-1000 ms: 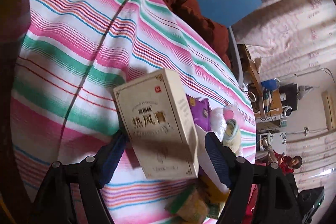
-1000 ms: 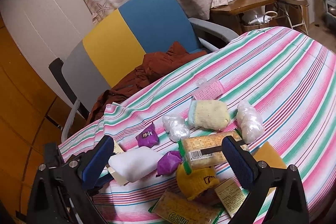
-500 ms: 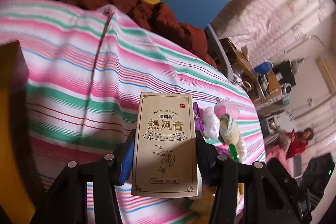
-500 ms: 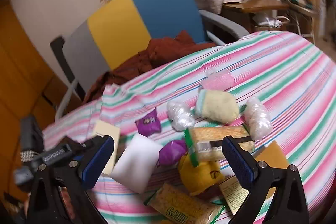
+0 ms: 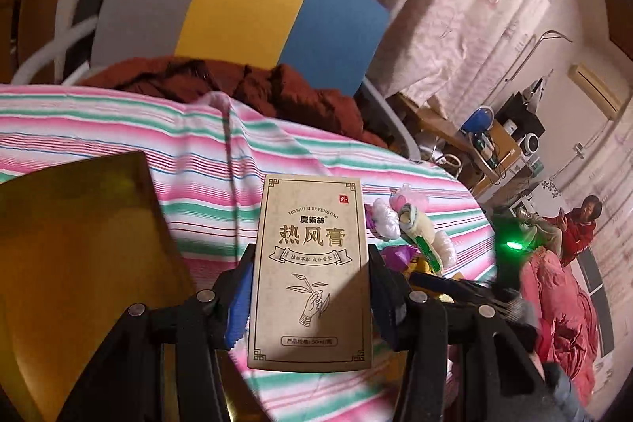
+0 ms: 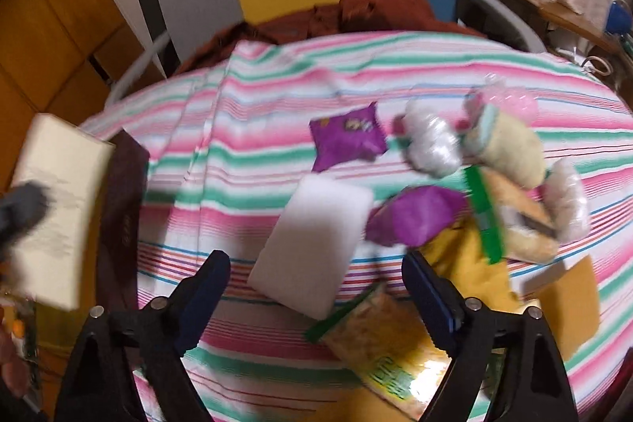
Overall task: Organize objects
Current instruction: 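Place the box in the gold tray while the right gripper carries the white sponge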
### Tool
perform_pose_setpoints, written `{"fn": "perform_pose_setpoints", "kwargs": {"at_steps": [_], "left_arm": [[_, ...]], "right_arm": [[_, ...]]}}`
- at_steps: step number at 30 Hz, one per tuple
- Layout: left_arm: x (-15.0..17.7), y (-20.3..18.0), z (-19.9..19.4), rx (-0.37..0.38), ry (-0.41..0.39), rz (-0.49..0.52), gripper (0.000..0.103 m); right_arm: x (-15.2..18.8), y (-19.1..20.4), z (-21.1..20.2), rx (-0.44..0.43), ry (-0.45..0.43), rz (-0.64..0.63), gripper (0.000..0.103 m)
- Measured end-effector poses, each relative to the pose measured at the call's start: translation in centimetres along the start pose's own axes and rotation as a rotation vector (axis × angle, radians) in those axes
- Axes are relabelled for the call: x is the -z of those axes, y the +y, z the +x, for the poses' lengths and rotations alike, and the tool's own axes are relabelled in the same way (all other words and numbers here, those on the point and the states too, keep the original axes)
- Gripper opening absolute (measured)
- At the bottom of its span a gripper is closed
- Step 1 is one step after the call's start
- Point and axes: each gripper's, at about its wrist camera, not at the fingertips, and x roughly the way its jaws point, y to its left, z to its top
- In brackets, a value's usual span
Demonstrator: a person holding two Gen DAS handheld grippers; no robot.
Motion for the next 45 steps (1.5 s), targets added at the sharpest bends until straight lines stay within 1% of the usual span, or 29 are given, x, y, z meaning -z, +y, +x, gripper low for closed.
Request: {"fn": "perform_pose_setpoints", "kwargs": {"at_steps": [5,7,8,9,10,11,12,15,19,23,25,28,30,32,35,36,37,38,39,40,41,43,44,45], "left_arm": [[1.2,1.8,-2.9,-0.025,-0.029,-0.009,0.052],[1.7,2.7,-3.8,-0.035,-0.036,-0.022,0.052],[1.9,3.4,-4.3,-0.043,-0.039,-0.033,0.052],[2.1,4.0,-4.7,-0.053,-0.043,-0.041,0.052],[2.4,4.6,-5.1,-0.065,-0.046,-0.051,0.052],[2.8,5.4,-5.4,-0.078,-0.048,-0.064,0.052],[3.0,6.0,-5.6,-0.088,-0.047,-0.076,0.052],[3.8,8.0,-6.5,-0.132,-0.051,-0.116,0.052],[4.9,10.4,-7.9,-0.189,-0.059,-0.148,0.052],[5.9,12.8,-9.2,-0.251,-0.067,-0.178,0.052],[6.1,14.0,-9.6,-0.283,-0.073,-0.199,0.052],[5.9,15.4,-10.1,-0.328,-0.085,-0.216,0.052],[5.4,16.5,-10.6,-0.366,-0.105,-0.220,0.052],[4.7,17.5,-10.8,-0.419,-0.109,-0.212,0.052],[3.9,19.1,-11.6,-0.468,-0.135,-0.234,0.058],[3.6,19.4,-12.0,-0.485,-0.150,-0.243,0.063],[3.5,19.7,-12.5,-0.504,-0.166,-0.250,0.071],[3.5,19.9,-13.0,-0.516,-0.176,-0.253,0.074],[3.5,20.0,-13.3,-0.522,-0.183,-0.255,0.076],[3.7,20.0,-13.5,-0.529,-0.186,-0.259,0.076],[4.1,20.1,-13.8,-0.533,-0.183,-0.261,0.076],[4.7,20.1,-14.3,-0.535,-0.177,-0.258,0.076],[5.2,20.0,-14.5,-0.537,-0.175,-0.258,0.076],[5.6,20.0,-14.8,-0.540,-0.173,-0.259,0.076]], "right_arm": [[-0.3,-0.1,3.4,0.047,0.076,0.063,0.089],[-0.2,0.0,4.4,0.068,0.099,0.055,0.089],[-0.1,0.2,4.5,0.068,0.098,0.045,0.089],[0.0,0.5,4.4,0.071,0.090,0.025,0.086],[0.1,0.9,4.4,0.066,0.083,-0.001,0.075],[0.2,1.2,4.3,0.051,0.079,-0.017,0.069],[0.3,1.7,4.3,0.033,0.075,-0.034,0.060],[0.6,2.7,3.9,0.064,0.056,-0.095,0.058],[0.7,2.9,2.8,0.056,0.036,-0.110,0.057],[0.7,4.1,0.9,0.010,-0.007,-0.123,0.057],[0.6,5.3,-0.5,-0.036,-0.036,-0.125,0.057],[0.6,7.8,-2.2,-0.093,-0.073,-0.161,0.057],[0.5,10.2,-3.2,-0.136,-0.098,-0.200,0.057],[0.4,12.6,-3.9,-0.186,-0.111,-0.228,0.057],[0.0,16.6,-4.1,-0.253,-0.111,-0.277,0.057],[-0.1,18.2,-3.9,-0.277,-0.105,-0.291,0.057],[-0.1,19.6,-3.7,-0.300,-0.099,-0.303,0.058],[-0.1,20.9,-3.4,-0.321,-0.094,-0.314,0.060],[-0.2,22.5,-3.2,-0.343,-0.090,-0.326,0.063],[-0.1,24.0,-3.0,-0.351,-0.089,-0.343,0.064],[0.2,24.8,-3.0,-0.357,-0.089,-0.357,0.067],[0.7,26.6,-2.8,-0.351,-0.091,-0.384,0.096],[1.1,27.2,-2.8,-0.350,-0.095,-0.398,0.100],[1.6,27.7,-2.9,-0.346,-0.104,-0.415,0.102]]}}
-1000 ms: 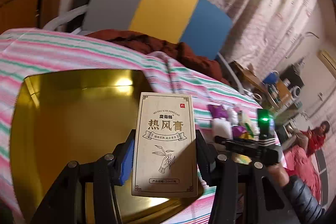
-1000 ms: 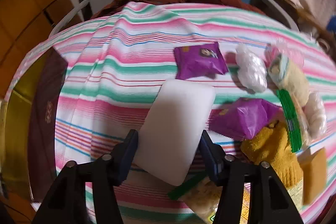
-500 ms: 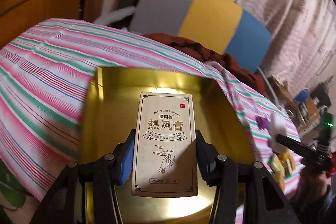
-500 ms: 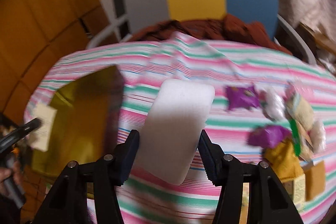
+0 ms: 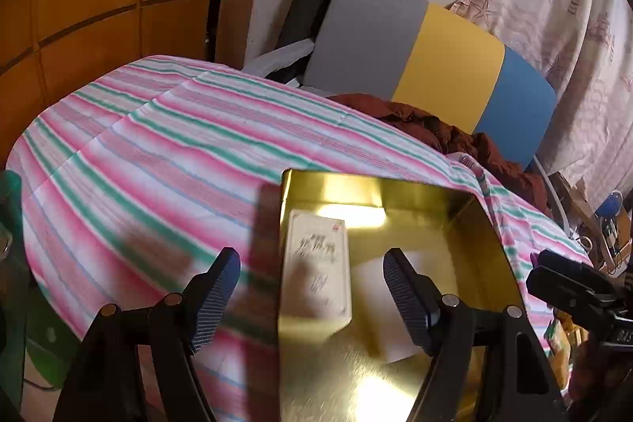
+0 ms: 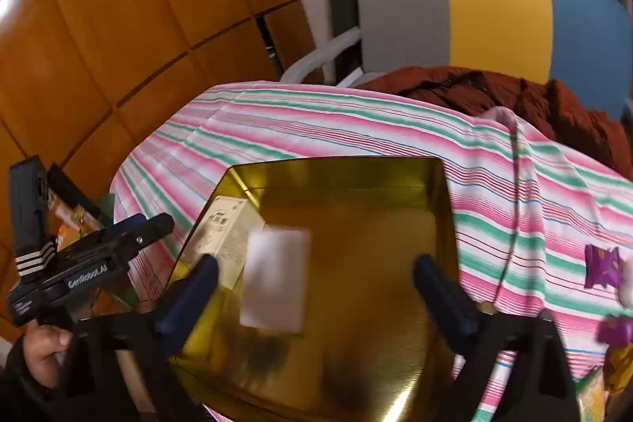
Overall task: Organize objects
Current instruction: 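Place the box in the gold tray while the right gripper carries the white sponge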
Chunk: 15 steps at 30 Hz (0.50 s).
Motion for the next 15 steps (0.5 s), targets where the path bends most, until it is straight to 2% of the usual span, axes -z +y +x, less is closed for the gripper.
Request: {"fn": "perform_pose_setpoints", "kwargs": {"at_steps": [3,6,8,9,10,11,13,15], "left_arm": [[1.3,0.4,-0.7,-0.006,0.004,0.002,0.076],[2.0,0.4,-1.3,-0.016,-0.014,0.001,0.076],[2.2,-0.1,-2.2,-0.032,-0.060,0.007,0.076],[2.3,-0.4,-2.5,-0.045,-0.078,0.020,0.076],[2.3,-0.9,-2.8,-0.059,-0.096,0.038,0.076],[2.3,-1.3,-3.0,-0.067,-0.108,0.056,0.076],[2.3,-2.1,-3.2,-0.079,-0.123,0.082,0.076],[2.4,-2.7,-3.3,-0.095,-0.128,0.100,0.076]], "right_arm": [[0.9,1.4,-0.4,0.059,-0.020,-0.081,0.103],[1.8,3.2,-1.6,0.225,-0.096,-0.205,0.103],[2.5,4.3,-2.4,0.351,-0.159,-0.266,0.103],[3.1,4.8,-2.7,0.431,-0.195,-0.281,0.103],[3.4,4.8,-2.8,0.460,-0.206,-0.274,0.103],[3.6,4.6,-2.8,0.442,-0.194,-0.264,0.103],[4.0,3.9,-2.4,0.316,-0.136,-0.215,0.103],[4.4,3.0,-2.0,0.266,-0.106,-0.170,0.103]]}}
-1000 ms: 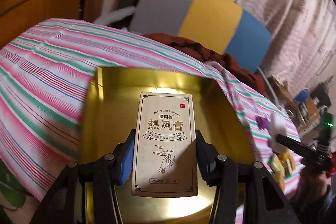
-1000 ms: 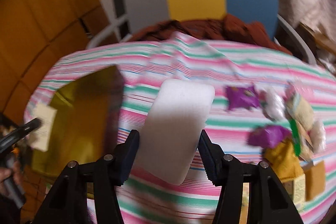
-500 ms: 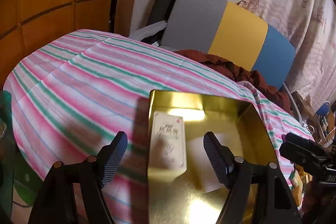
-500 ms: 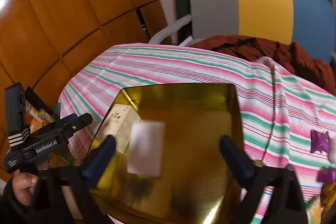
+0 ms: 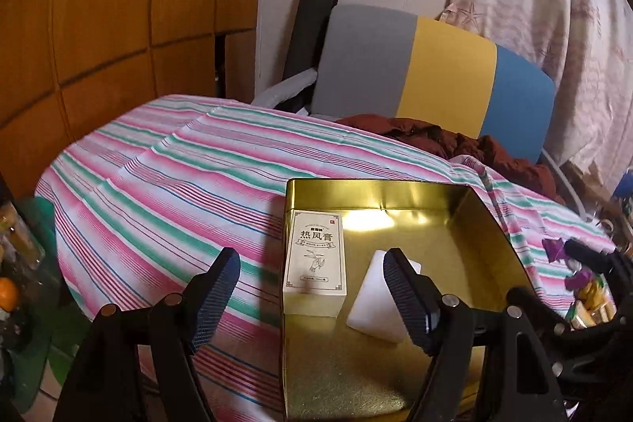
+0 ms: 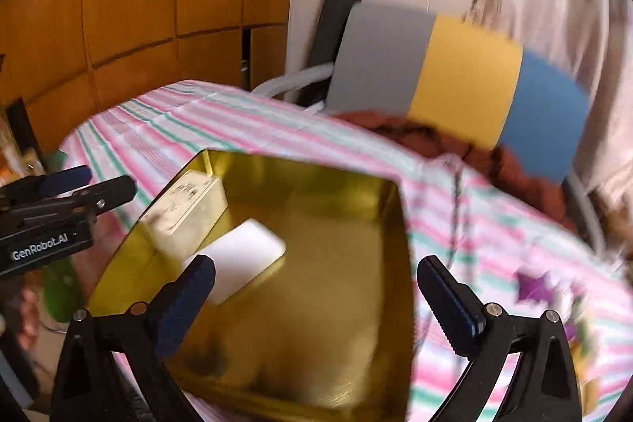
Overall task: Organize objects
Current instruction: 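Place the box in the gold tray while the right gripper carries the white sponge, then release the white sponge block in the tray and withdraw both grippers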
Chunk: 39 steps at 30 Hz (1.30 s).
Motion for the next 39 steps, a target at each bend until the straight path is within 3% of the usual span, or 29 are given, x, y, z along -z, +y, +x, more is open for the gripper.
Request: {"fn": "perform_pose_setpoints", "kwargs": {"at_steps": [5,13,17,26,31,39], "left_arm": [[0.5,-0.7,-0.4,-0.031,-0.001,0.024,0.076],[1.2,-1.9,-1.0,-0.003,-0.008,0.048,0.076],[1.4,-2.9,-1.1,-0.026,-0.010,0.093,0.076],[1.9,-4.2,-1.1,-0.010,0.009,0.130,0.076],[2.4,-4.9,-0.9,0.007,0.028,0.158,0.076],[2.9,-5.6,0.0,0.096,0.095,0.157,0.076]], "right_arm": [[1.5,-1.5,0.1,-0.096,0.040,0.097,0.103],[3.5,-2.0,-0.1,-0.060,0.066,0.110,0.100],[3.8,-2.5,-0.1,-0.044,0.076,0.127,0.100],[4.1,-4.9,-1.7,-0.046,0.042,0.163,0.103],[4.6,-6.9,-2.3,-0.010,0.048,0.187,0.103],[5.8,-12.9,-3.9,0.099,0.047,0.304,0.103]]}}
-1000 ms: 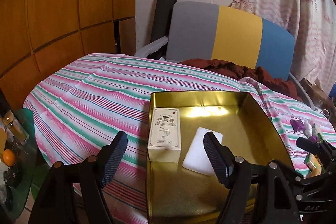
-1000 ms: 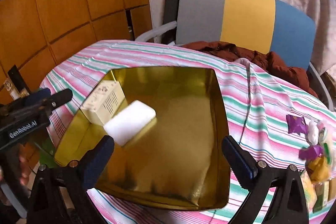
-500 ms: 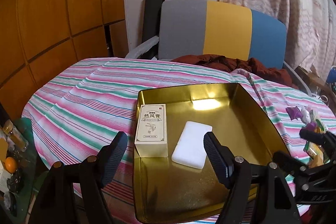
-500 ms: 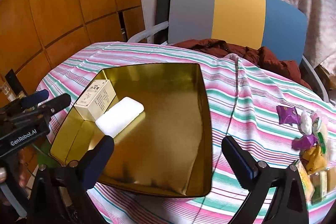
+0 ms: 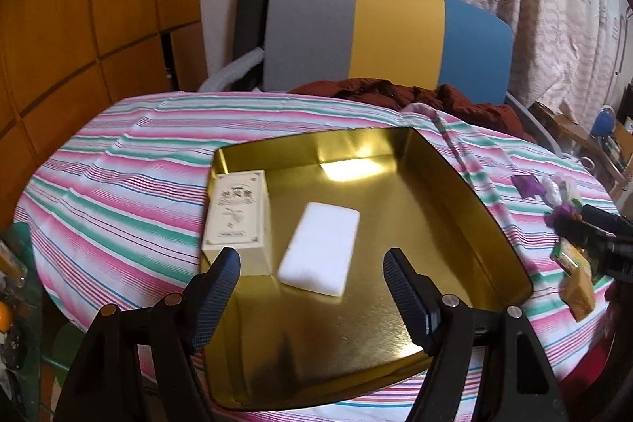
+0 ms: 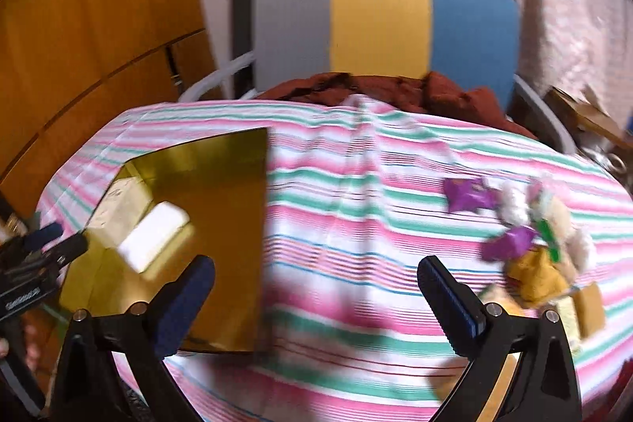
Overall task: Organize objects
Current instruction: 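Release the white sponge block in the tray and withdraw both grippers, then grasp the yellow sponge with the left gripper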
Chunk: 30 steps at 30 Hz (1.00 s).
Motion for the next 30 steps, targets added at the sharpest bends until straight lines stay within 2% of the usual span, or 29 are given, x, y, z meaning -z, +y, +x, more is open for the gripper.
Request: {"fn": "perform_pose_setpoints", "kwargs": {"at_steps": [5,10,13,15,18,20,23,26,30], "left_arm": [[0.1,-0.4,0.7,0.061,0.055,-0.026,0.076],[-0.2,-2.1,0.4,0.112,0.045,0.037,0.075],[-0.8,-4.1,-0.3,0.217,0.023,0.085,0.075],[-1.1,-6.4,-0.7,0.271,0.014,0.157,0.075],[-1.3,-9.7,-1.0,0.335,0.013,0.257,0.075],[-1.1,-12.7,-1.0,0.378,0.020,0.338,0.076],[-0.4,-16.7,-0.8,0.447,0.043,0.426,0.076],[0.7,-20.9,-0.2,0.530,0.079,0.507,0.076],[2.4,-25.3,0.9,0.593,0.134,0.600,0.076]], "right_arm": [[-0.5,-6.2,-1.8,0.107,-0.028,0.128,0.103],[-0.3,-14.2,-4.6,0.236,-0.081,0.318,0.103],[0.5,-19.1,-5.4,0.299,-0.090,0.447,0.103],[1.4,-21.7,-5.5,0.325,-0.088,0.528,0.103],[2.8,-24.1,-5.6,0.316,-0.086,0.629,0.103],[3.6,-25.5,-5.8,0.251,-0.102,0.729,0.103],[4.1,-26.3,-6.3,0.224,-0.127,0.775,0.103],[4.3,-26.6,-6.0,0.157,-0.121,0.804,0.103],[4.6,-26.9,-5.9,0.077,-0.141,0.827,0.103]]}}
